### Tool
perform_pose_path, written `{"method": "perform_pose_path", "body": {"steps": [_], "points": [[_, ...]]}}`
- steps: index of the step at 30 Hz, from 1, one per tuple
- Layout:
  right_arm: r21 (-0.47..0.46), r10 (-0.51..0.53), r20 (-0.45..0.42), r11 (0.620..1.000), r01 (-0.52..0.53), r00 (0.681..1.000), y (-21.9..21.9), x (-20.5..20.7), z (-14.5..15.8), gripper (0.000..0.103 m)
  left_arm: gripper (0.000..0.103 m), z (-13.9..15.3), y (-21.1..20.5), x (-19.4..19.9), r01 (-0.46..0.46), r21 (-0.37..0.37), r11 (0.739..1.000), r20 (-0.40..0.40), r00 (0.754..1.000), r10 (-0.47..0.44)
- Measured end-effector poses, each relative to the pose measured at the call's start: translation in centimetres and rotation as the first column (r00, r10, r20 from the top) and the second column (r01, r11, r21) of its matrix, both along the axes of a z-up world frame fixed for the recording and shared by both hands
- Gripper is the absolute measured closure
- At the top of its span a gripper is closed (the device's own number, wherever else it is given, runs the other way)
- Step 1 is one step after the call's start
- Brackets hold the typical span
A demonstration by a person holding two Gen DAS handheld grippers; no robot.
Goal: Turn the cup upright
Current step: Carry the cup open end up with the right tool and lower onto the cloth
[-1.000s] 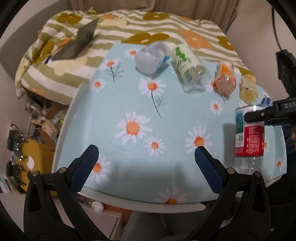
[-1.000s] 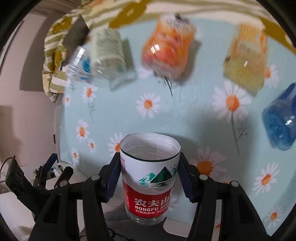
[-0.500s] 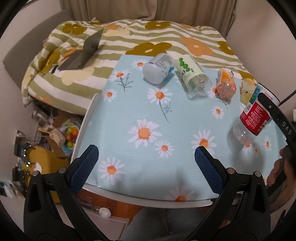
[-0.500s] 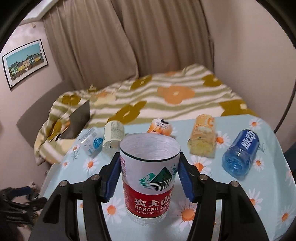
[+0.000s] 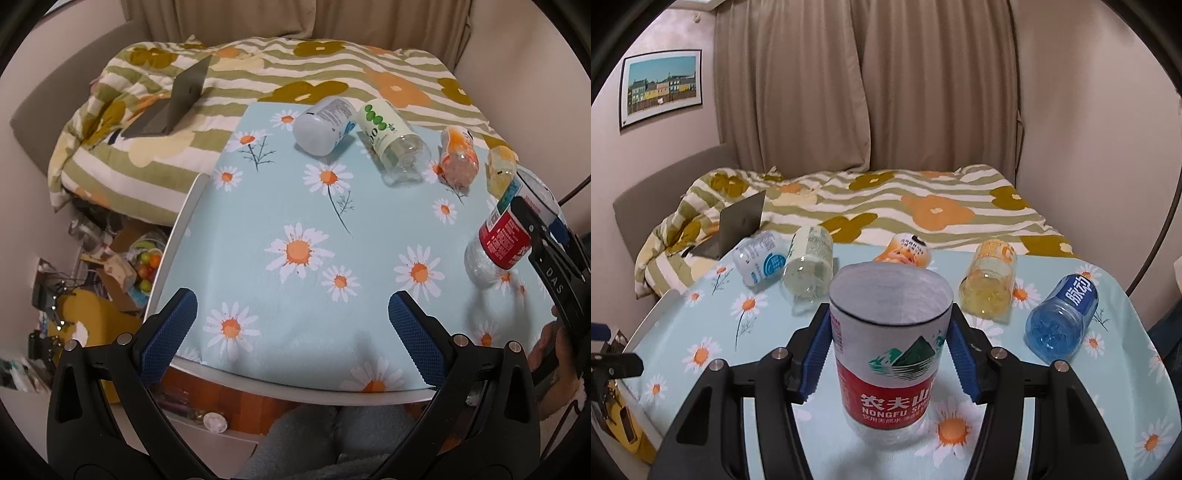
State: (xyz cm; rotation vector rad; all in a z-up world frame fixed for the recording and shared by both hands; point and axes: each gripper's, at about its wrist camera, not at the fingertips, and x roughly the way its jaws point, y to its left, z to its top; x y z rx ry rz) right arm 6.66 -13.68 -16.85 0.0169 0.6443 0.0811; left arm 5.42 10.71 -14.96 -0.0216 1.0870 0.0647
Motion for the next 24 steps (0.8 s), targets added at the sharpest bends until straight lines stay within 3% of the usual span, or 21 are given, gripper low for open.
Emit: {"method": "perform_pose_path", "body": {"steps": [7, 21, 22, 24], "points": [[-0.01, 0.019, -0.066, 1.0, -0.02, 0.998, 0.1, -1.6, 0.2, 0.047, 0.0, 0.7, -0.3, -0.6, 0.002, -0.004, 1.0, 0.012, 1.0, -0.002], [-0.009, 0.032, -0.079, 0.999, -0.033, 0.996, 0.4, -2.4, 0.1, 0.046, 0.0, 1.0, -1.0, -1.2, 0.013, -0.001, 1.0, 0.017, 1.0, -0.013], [-0.003, 0.032, -0.079, 0.999, -0.032, 0.996, 0.3, -2.4, 0.1, 0.045, 0.0, 1.1, -1.1, -1.3, 0.013, 0.0, 1.0, 0.019, 1.0, -0.013], [0.013, 0.028, -0.076, 1.0, -0.027, 0.997, 0.1, -2.5, 0.2, 0.026, 0.0, 1.2, -1.3, -1.6, 0.012, 0.001, 1.0, 0.024, 1.0, -0.012]]}}
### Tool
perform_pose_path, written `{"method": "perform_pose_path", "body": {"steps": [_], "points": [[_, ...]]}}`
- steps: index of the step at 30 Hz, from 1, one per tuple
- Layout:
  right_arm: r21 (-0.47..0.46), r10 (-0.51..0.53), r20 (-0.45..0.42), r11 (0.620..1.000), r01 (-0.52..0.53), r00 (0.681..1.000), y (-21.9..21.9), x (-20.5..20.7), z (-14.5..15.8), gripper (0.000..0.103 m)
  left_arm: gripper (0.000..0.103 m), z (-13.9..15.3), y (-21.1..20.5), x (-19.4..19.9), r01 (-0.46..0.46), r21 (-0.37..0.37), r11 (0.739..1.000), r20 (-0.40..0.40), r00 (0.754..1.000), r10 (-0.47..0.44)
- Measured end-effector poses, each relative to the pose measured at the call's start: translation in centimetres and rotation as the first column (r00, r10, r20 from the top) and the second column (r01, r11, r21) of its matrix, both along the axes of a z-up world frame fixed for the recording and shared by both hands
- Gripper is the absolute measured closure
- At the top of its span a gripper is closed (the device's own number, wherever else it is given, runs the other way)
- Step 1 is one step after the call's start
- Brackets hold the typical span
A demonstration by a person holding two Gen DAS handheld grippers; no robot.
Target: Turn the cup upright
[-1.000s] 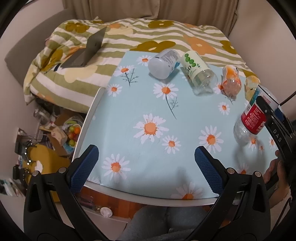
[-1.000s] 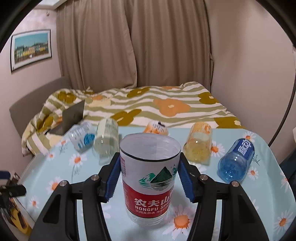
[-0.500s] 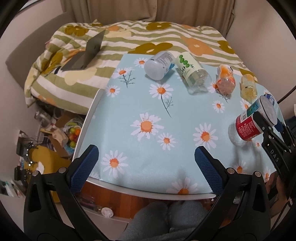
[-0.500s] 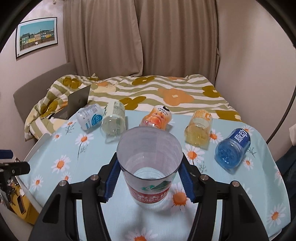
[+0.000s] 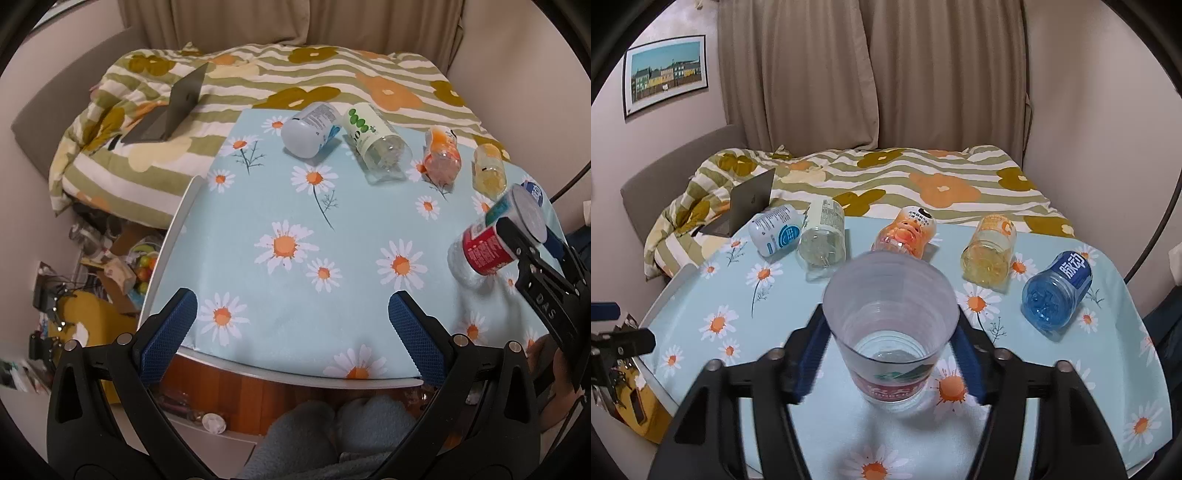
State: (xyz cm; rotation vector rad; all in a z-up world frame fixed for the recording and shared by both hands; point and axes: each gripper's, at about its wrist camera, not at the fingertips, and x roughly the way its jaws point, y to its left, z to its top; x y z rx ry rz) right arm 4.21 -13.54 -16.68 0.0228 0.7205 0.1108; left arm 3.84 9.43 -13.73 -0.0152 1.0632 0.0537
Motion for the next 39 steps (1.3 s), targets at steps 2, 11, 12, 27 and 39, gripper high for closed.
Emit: {"method": "perform_pose_path", "body": {"steps": [2, 11, 12, 27, 39], "points": [[0.016, -0.006, 0.003, 1.0, 0.006, 1.0, -0.3, -0.1, 0.1, 0.0, 0.0, 0.3, -0.3, -0.4, -0.002, 0.001, 1.0, 0.006, 1.0, 0.002], [0.025, -0.002, -0.057, 1.0, 0.004, 0.998, -2.6, -1.7, 2.9, 0.0, 0.0, 3.2, -2.1, -2.2, 0.01, -0.011, 1.0, 0.073, 0.997, -0.009], [0.025, -0.001, -0.061, 1.0, 0.003, 0.998, -3.1, -2.1, 3.7, 0.0, 0.0, 3.9, -2.5, -2.6, 0.014, -0.012, 1.0, 0.084, 0.996, -0.013], [-0.033, -0.099, -0.18, 0.995, 0.095, 0.979, -8.4, -6.3, 11.8, 0.0, 0.0, 10.2, -6.1, -5.6, 0.055, 0.013, 0.998, 0.186, 0.981, -0.056], [-0.025, -0.14, -0.188, 0.99, 0.138, 0.972, -9.8, -7.1, 12.4, 0.0, 0.0, 11.2, -7.6, -6.1, 0.078, 0.029, 0.997, 0.226, 0.971, -0.083]]}}
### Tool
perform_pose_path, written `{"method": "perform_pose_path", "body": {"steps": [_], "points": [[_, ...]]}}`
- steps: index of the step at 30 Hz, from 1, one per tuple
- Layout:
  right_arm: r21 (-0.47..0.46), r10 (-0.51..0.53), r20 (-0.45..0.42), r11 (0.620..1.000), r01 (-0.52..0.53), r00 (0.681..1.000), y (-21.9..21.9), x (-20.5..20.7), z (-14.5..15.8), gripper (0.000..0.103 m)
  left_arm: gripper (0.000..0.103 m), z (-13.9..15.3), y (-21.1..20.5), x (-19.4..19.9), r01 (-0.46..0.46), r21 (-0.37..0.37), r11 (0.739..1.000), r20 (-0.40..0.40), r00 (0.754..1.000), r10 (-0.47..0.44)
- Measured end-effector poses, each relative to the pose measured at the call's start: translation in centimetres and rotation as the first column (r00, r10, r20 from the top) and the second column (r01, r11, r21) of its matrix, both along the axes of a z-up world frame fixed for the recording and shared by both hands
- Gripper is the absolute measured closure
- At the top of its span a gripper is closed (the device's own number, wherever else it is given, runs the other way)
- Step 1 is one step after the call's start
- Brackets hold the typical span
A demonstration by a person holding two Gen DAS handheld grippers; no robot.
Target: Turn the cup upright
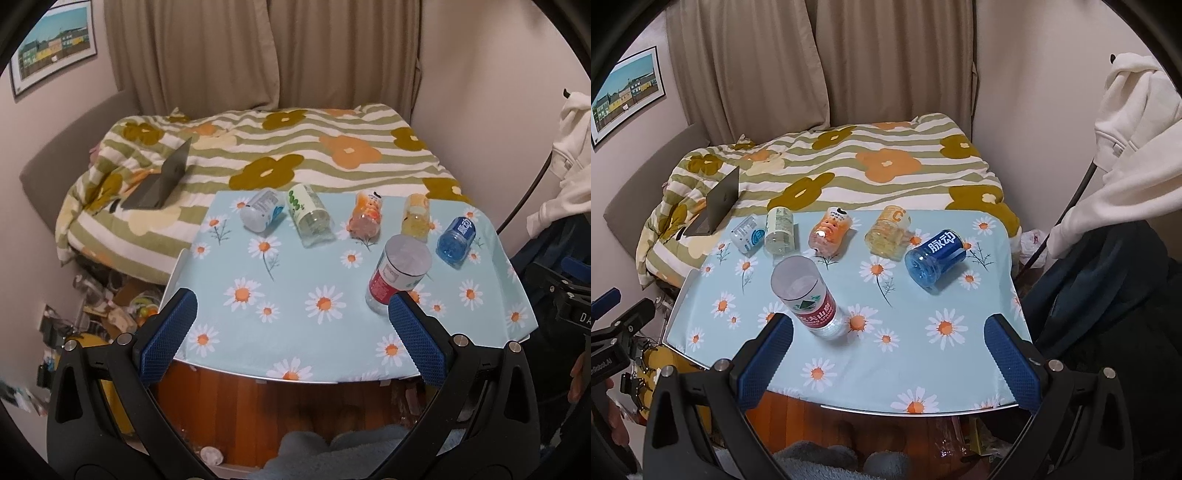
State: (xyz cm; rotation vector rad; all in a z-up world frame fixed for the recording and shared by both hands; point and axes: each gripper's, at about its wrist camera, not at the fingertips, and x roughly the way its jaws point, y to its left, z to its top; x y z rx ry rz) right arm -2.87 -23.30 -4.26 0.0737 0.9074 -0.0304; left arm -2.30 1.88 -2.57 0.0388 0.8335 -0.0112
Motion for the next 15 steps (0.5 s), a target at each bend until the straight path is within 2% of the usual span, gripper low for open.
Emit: {"method": "perform_pose_path", "body": {"steps": [15], "points": [[-0.006, -0.003, 0.001, 1.0, 0.003, 1.0, -0.08, 0.12, 0.01, 0.0, 0.0, 0.09, 0.01, 0.45, 0.007, -0.005, 1.0, 0.004, 1.0, -0.007]]}}
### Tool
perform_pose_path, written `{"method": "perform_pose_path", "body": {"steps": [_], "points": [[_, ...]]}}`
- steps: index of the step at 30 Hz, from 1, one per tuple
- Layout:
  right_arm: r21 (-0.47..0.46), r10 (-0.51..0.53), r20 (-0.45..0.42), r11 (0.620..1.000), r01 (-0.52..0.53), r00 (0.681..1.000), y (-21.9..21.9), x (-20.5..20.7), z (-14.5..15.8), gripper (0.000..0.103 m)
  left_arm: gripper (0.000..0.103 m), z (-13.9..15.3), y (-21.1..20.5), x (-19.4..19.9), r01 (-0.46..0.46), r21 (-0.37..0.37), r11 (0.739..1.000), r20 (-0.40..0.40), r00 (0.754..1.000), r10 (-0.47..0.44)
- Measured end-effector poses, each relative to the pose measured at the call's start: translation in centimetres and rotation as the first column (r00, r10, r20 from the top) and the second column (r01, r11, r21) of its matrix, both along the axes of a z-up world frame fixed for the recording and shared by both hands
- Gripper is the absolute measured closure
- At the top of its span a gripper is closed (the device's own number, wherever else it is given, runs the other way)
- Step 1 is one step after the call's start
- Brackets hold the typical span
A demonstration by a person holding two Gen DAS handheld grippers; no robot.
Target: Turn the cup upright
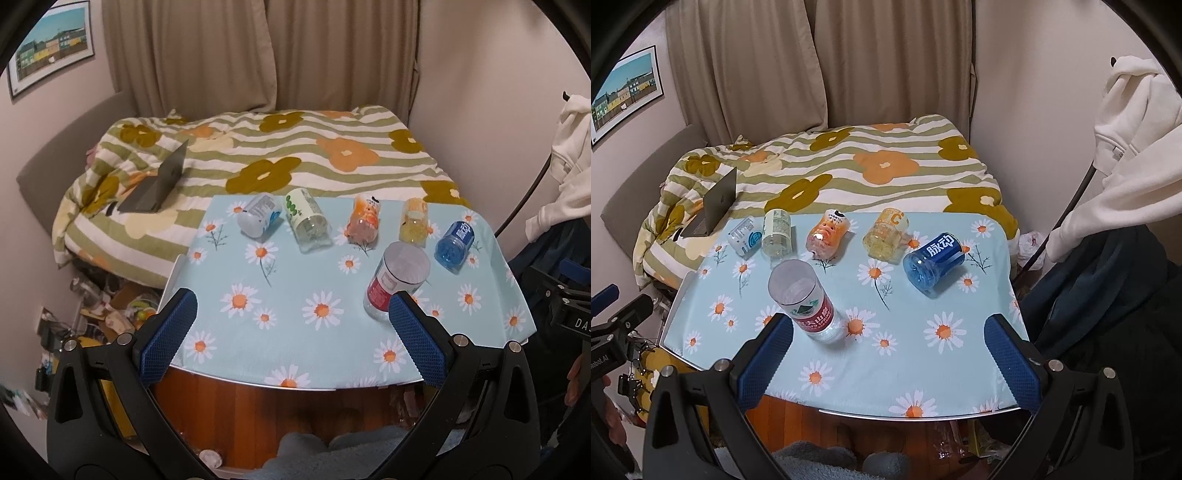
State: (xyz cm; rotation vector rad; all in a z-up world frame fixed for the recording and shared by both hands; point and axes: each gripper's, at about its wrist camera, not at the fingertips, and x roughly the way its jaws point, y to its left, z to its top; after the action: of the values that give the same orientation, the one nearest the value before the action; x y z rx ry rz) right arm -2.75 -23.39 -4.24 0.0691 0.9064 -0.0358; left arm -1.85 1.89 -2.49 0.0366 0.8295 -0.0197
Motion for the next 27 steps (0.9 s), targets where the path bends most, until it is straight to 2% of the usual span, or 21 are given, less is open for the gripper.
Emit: {"method": "perform_pose_path", "body": {"steps": [27], "points": [[-0.01, -0.002, -0.004, 1.0, 0.002, 1.0, -0.2, 0.9, 0.0, 0.0, 0.0, 0.0, 0.0, 0.9, -0.012, 0.0, 1.0, -0.007, 1.0, 0.012]]}}
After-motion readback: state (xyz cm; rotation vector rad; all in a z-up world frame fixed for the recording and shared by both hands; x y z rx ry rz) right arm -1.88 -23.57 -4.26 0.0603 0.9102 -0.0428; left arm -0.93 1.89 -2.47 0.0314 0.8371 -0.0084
